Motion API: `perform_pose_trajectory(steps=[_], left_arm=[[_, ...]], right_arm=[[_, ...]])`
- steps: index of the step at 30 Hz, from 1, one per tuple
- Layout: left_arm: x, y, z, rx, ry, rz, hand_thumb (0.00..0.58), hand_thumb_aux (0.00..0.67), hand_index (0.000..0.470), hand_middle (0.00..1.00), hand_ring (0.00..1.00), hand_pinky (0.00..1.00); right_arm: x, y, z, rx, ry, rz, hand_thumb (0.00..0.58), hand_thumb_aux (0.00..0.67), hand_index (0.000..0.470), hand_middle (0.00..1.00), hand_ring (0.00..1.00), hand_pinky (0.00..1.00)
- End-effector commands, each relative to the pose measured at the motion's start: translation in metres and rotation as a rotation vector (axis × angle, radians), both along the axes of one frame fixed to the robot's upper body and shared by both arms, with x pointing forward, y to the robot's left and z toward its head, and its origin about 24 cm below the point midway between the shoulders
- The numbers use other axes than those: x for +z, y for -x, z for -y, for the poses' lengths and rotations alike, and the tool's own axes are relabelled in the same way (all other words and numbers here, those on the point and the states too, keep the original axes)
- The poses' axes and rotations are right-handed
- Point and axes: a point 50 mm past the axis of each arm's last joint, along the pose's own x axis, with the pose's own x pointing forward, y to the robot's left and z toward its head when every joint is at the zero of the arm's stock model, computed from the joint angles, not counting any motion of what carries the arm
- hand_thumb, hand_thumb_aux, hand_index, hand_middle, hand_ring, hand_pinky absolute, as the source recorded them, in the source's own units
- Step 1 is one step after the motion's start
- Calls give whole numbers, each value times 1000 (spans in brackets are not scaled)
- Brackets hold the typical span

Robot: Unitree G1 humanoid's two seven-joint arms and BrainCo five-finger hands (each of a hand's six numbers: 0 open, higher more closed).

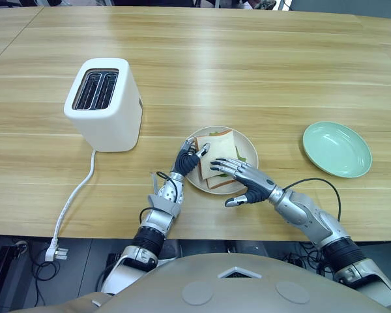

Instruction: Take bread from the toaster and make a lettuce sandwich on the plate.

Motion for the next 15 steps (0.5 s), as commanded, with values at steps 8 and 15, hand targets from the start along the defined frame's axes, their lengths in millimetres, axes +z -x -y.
perform_pose_trajectory(steps=[8,15], left_arm=[[122,-27,-107,493,-476,812,0,0,0,0,0,0],[130,-15,-125,421,-407,794,0,0,0,0,0,0]], right_arm=[[-27,9,6,-14,116,-118,0,0,0,0,0,0],[5,-3,5,-71,-44,60,0,0,0,0,0,0]])
